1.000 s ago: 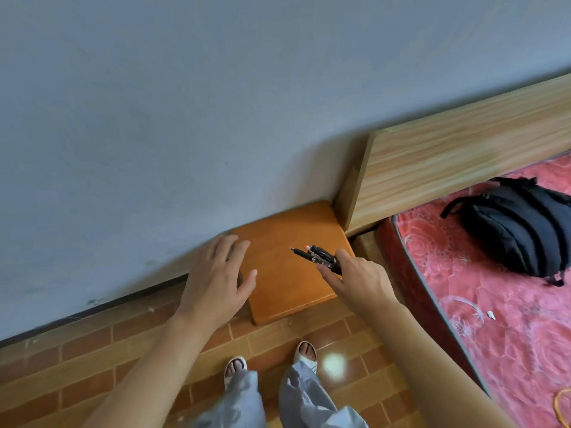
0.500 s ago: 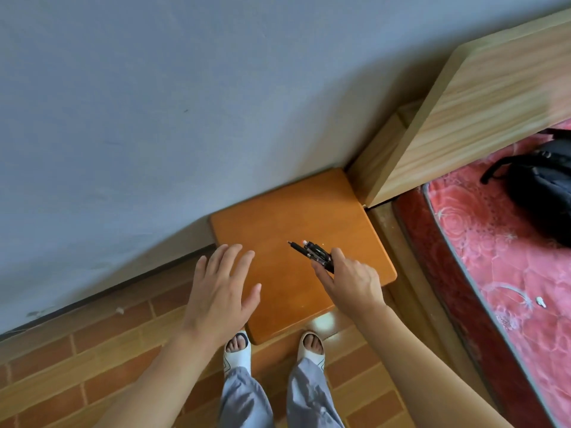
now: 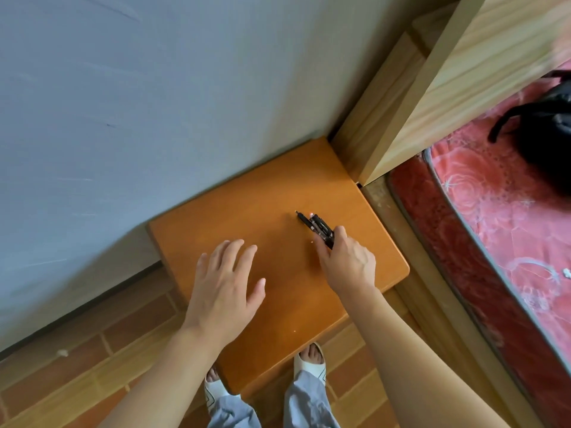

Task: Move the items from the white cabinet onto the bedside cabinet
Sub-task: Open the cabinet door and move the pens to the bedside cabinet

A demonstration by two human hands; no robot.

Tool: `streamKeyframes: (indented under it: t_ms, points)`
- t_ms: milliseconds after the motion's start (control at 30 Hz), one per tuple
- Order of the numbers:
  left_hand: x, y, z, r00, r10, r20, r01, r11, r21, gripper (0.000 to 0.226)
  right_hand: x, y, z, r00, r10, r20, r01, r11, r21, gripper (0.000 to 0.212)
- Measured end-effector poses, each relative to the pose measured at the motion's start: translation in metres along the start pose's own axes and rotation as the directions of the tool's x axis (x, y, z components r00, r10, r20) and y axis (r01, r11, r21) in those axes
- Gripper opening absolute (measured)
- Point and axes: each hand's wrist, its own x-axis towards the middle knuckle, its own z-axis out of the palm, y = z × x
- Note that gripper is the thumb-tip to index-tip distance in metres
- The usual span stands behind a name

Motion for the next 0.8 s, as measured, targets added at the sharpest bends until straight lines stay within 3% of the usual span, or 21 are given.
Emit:
streamKeyframes:
  t_ms: [333,600,800]
  points:
    - [0.054,0.017,0.012,0.999,0.017,-0.036,-0.017,1.0,0.009,0.062,0.018,0.006,0.022,0.996,0.061,-0.066,-0.058,0.997,0.047,0.043]
    - [0.062,0.023,0.01,0.999,0.007,-0.042,-0.007,1.0,0.004,0.064,0.013,0.005,0.025,0.99,0.087,-0.111,-0.087,0.996,0.007,0.052]
    - [0.062,0.022,0.012,0.999,-0.003,-0.043,0.004,1.0,0.016,0.06,0.01,0.008,0.022,0.995,0.074,-0.067,-0.071,0.997,0.041,0.066]
